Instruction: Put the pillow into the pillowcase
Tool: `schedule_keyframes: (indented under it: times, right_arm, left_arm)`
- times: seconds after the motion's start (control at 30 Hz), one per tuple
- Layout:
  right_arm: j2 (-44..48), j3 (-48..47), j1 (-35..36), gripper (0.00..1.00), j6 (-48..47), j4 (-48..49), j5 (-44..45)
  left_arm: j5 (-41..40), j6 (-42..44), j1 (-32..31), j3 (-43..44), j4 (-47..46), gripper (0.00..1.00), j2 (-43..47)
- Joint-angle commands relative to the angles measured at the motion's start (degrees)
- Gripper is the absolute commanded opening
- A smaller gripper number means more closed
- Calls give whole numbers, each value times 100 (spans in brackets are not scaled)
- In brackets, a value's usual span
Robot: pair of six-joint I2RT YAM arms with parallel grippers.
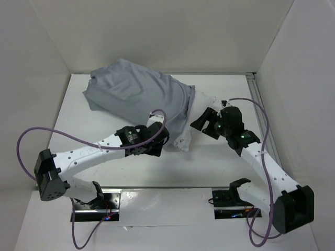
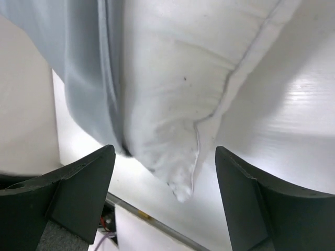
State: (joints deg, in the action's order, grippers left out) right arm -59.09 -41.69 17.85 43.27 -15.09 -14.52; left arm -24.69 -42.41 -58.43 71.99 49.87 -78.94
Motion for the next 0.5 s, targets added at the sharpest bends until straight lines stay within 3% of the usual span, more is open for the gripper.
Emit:
schedule_keyframes:
  times: [0.0, 0.07, 0.13, 0.33, 0.47]
  right_arm:
    - [547, -85, -9, 84, -406, -907, 468]
    - [609, -32, -9, 84, -407, -977, 468]
    - [609, 21, -9, 84, -407, -978, 398]
    - [434, -102, -62, 84, -574, -1083, 398]
    - [373, -164, -62, 85, -679, -1136, 512]
  left_arm:
    - [68, -338, -133, -857, -967, 65, 203]
    - [157, -206, -194, -1299, -1930, 80, 134]
    - [105, -75, -195, -1677, -2479, 85, -86]
    - [-423, 92, -134, -2153, -4411, 86, -921]
    - [-869, -205, 77, -2058, -4802, 85, -1412]
